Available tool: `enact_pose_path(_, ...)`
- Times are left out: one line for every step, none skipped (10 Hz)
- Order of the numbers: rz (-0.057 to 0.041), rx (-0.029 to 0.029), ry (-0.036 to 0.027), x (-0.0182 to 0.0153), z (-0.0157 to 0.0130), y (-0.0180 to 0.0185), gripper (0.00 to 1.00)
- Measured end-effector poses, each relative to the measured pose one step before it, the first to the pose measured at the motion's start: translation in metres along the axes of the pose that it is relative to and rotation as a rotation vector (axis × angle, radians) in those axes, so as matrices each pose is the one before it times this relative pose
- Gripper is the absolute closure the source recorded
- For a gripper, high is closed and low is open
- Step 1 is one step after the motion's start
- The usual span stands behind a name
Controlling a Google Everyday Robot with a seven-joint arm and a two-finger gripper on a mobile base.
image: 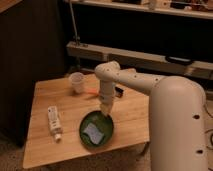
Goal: Drag the ceramic bowl in a circle
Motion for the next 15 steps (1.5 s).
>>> enact_pose_path(-0.01973, 0.00381, 0.01082, 0.01990, -0.00349, -0.00096, 0.90)
enact_pose_path(-0.01288, 0.00550, 0.00896, 0.01781, -0.00322, 0.00272, 0.90)
enact_pose_path(-0.01057, 0.00160, 0.00736, 0.02253, -0.00317, 0.00607, 0.90)
enact_pose_path(0.00063, 0.00061, 0.00667, 0.01602, -0.00264, 0.00964, 0.90)
enact_pose_path(0.01748, -0.00543, 0.00058, 0.00764, -0.00285, 0.01348, 0.90)
enact_pose_path(0.02089, -0.00485, -0.00232, 0.00334, -0.00170, 0.01091, 0.90)
enact_pose_path(0.02738, -0.00235, 0.00108, -0.00272, -0.00189, 0.01036, 0.90)
enact_pose_path(0.02125, 0.00284, 0.00482, -0.00702, -0.00222, 0.00737, 0.90)
enact_pose_path(0.02308, 0.00501, 0.00464, -0.01034, -0.00167, 0.00836, 0.90)
enact_pose_path(0.02368, 0.00568, 0.01032, -0.01135, -0.00377, 0.00802, 0.90)
enact_pose_path(0.01811, 0.00332, 0.00654, -0.00917, -0.00219, 0.00662, 0.90)
enact_pose_path(0.01962, 0.00271, 0.00749, -0.01052, -0.00307, 0.00672, 0.90)
enact_pose_path(0.01983, 0.00096, 0.00680, -0.01024, -0.00306, 0.00640, 0.90)
enact_pose_path(0.01720, 0.00028, 0.00546, -0.00879, -0.00256, 0.00556, 0.90)
enact_pose_path(0.01960, -0.00122, 0.00653, -0.00970, -0.00353, 0.00656, 0.90)
